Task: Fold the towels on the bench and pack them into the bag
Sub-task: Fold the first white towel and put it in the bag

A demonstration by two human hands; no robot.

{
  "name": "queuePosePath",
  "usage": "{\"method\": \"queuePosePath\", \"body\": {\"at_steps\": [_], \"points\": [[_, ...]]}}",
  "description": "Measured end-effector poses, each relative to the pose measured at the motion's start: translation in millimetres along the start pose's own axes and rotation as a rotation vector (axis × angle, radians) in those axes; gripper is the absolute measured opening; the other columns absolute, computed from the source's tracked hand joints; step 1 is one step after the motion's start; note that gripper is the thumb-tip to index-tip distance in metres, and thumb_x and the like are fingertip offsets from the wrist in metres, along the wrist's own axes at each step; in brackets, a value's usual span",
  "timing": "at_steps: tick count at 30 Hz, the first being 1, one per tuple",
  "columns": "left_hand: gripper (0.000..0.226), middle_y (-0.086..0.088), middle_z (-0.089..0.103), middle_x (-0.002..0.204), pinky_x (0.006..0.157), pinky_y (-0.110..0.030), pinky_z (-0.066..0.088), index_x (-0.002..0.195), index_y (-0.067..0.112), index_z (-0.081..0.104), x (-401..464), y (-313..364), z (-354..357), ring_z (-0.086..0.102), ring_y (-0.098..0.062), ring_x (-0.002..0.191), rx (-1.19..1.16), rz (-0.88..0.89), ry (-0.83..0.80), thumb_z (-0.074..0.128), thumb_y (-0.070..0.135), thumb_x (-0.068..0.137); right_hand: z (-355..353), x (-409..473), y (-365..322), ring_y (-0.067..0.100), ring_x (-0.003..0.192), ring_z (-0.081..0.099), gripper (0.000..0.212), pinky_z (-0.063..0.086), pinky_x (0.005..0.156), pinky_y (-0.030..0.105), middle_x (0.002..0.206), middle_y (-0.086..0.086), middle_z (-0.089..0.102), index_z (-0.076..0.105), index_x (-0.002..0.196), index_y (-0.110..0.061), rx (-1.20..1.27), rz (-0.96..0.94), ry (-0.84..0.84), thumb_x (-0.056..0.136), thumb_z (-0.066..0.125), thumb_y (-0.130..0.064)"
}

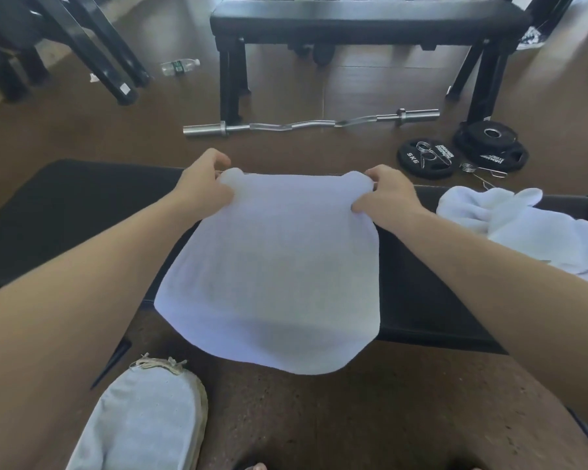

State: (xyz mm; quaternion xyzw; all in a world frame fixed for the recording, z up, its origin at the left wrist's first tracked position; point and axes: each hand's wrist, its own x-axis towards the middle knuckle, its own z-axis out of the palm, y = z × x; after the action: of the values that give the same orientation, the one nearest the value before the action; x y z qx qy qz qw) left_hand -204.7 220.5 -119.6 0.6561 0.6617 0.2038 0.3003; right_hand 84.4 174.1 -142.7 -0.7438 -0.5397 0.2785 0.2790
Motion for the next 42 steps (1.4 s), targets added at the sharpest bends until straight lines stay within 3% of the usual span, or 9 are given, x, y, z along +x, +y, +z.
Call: {"method": "queuePosePath", "body": {"at_steps": [5,9,13,17,20,24,30,35,42], "points": [[0.046,-0.004,0.063,0.103,0.070,-0.034,0.055,0.132,0.028,0.055,0.1,14.2,-15.7,0.064,-0.020,0.088,-0.194,0.068,0.041,0.053,0.002,0.095,-22.0,20.5,6.4,0.028,0.093,0.065,0.040,0.056,0.074,0.040,0.099,0.004,0.067,0.068,0.106,-0.016,0.091,0.039,0.037,0.068,0.076,-0.007],[0.051,0.007,0.054,0.088,0.058,-0.014,0.047,0.128,0.023,0.059,6.0,43.1,-40.2,0.056,-0.007,0.078,-0.288,0.158,0.187,0.056,-0.009,0.089,-62.3,40.4,-16.9,0.020,0.062,0.045,0.014,0.033,0.051,0.022,0.066,0.004,0.048,0.064,0.077,-0.004,0.044,-0.045,0.118,0.068,0.076,-0.003],[0.054,0.014,0.056,0.095,0.059,-0.009,0.048,0.124,0.029,0.056,-0.4,77.0,-62.9,0.054,0.002,0.085,-0.468,0.310,0.342,0.055,-0.010,0.088,-104.1,43.5,-58.7,0.013,0.073,0.052,0.016,0.040,0.057,0.017,0.077,-0.004,0.055,0.063,0.094,-0.023,0.105,-0.240,0.422,0.082,0.062,-0.011],[0.064,0.006,0.058,0.139,0.094,-0.023,0.054,0.140,0.023,0.058,-2.6,59.9,-37.8,0.056,-0.012,0.122,-0.447,0.181,0.110,0.051,-0.016,0.089,-83.9,37.3,-34.6,0.026,0.095,0.063,0.017,0.046,0.073,0.025,0.092,0.004,0.062,0.066,0.098,-0.020,0.039,-0.100,0.294,0.087,0.059,-0.008],[0.062,0.000,0.055,0.146,0.089,-0.022,0.052,0.146,0.016,0.054,-7.6,35.7,-14.6,0.057,-0.014,0.121,-0.412,0.061,-0.079,0.048,-0.016,0.093,-59.3,19.6,-8.5,0.030,0.091,0.065,0.028,0.057,0.086,0.042,0.080,0.006,0.065,0.068,0.077,-0.020,0.216,0.115,0.154,0.079,0.057,0.006],[0.057,-0.003,0.061,0.136,0.084,-0.037,0.056,0.145,0.019,0.049,-6.3,22.5,-3.2,0.064,-0.012,0.098,-0.329,-0.004,-0.118,0.058,-0.004,0.094,-45.2,9.1,4.0,0.021,0.086,0.059,0.033,0.052,0.084,0.030,0.084,0.002,0.066,0.075,0.071,-0.019,0.481,0.245,0.088,0.069,0.054,0.007],[0.047,0.002,0.060,0.119,0.074,-0.026,0.048,0.130,0.021,0.056,6.9,29.0,-4.3,0.059,-0.011,0.091,-0.134,-0.056,-0.098,0.075,0.033,0.088,-47.8,11.9,-0.1,0.009,0.084,0.061,0.021,0.049,0.071,0.023,0.089,-0.004,0.068,0.073,0.094,-0.019,0.440,0.045,0.195,0.077,0.074,-0.006],[0.034,-0.004,0.063,0.116,0.068,-0.024,0.043,0.118,0.016,0.063,15.0,43.4,-2.8,0.057,-0.020,0.101,-0.174,0.017,0.015,0.071,0.011,0.086,-51.7,15.2,-17.5,0.011,0.084,0.058,0.043,0.049,0.070,0.025,0.093,0.000,0.062,0.064,0.108,-0.021,0.403,-0.004,0.147,0.076,0.069,0.006],[0.031,-0.001,0.062,0.075,0.071,-0.031,0.046,0.101,0.014,0.061,-20.3,41.5,-46.2,0.056,-0.016,0.069,-0.162,0.287,0.121,0.058,-0.008,0.080,-80.9,-13.8,-43.7,0.021,0.080,0.058,0.041,0.046,0.067,0.026,0.086,0.010,0.062,0.069,0.099,-0.014,0.511,-0.152,0.056,0.070,0.059,0.014]]}}
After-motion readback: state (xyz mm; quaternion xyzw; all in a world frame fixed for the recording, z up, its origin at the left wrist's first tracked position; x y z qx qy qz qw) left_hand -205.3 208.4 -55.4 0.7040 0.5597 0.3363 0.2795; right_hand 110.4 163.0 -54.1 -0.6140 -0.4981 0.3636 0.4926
